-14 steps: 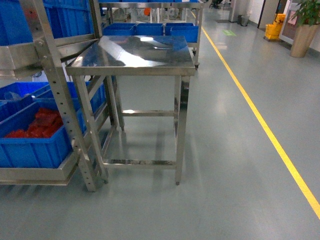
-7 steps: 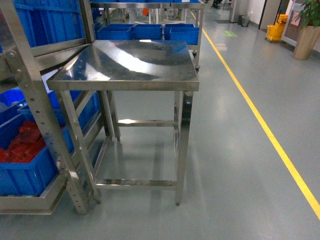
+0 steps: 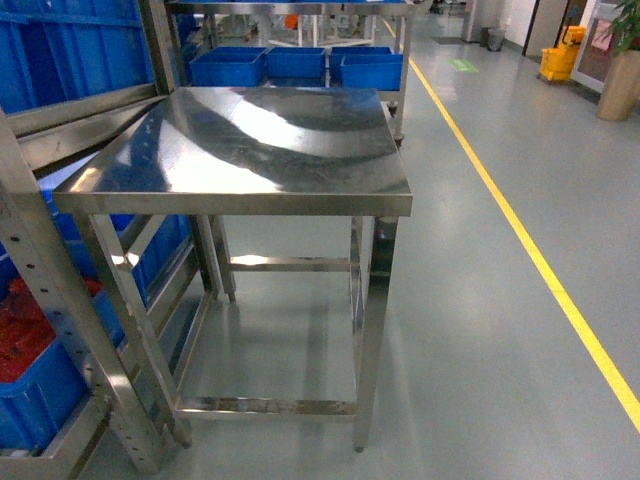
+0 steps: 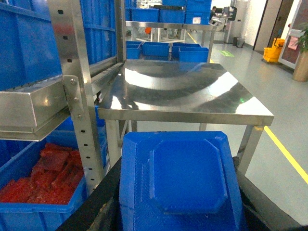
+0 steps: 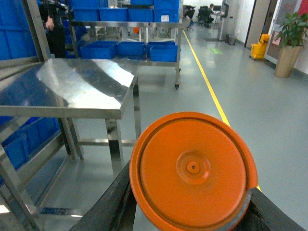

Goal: Sort blue parts and orange caps into right shelf containers

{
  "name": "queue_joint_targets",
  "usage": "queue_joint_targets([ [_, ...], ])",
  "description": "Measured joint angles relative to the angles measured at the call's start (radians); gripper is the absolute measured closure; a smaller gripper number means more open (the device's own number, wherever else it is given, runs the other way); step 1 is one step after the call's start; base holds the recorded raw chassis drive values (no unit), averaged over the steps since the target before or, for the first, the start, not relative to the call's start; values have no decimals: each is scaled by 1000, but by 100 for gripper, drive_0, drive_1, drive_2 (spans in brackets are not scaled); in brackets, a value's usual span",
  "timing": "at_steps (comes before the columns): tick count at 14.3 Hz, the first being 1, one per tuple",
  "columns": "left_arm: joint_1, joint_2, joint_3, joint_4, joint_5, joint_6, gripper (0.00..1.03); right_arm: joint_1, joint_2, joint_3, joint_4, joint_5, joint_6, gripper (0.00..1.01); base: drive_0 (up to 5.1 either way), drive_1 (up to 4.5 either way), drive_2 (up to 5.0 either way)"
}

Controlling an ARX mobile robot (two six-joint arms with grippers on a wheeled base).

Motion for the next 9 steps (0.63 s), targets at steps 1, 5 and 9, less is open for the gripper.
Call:
queue_joint_targets([
  [1, 1, 0, 0, -4, 2, 0, 59, 0, 0, 0, -17, 1, 0, 59, -495, 242, 242],
  [5, 1, 0, 0, -2, 0, 0, 59, 0, 0, 0, -8, 2, 0, 59, -463, 274, 274],
  [9, 1, 0, 0, 0, 1, 0, 59, 0, 0, 0, -6, 2, 0, 59, -496, 240, 240],
])
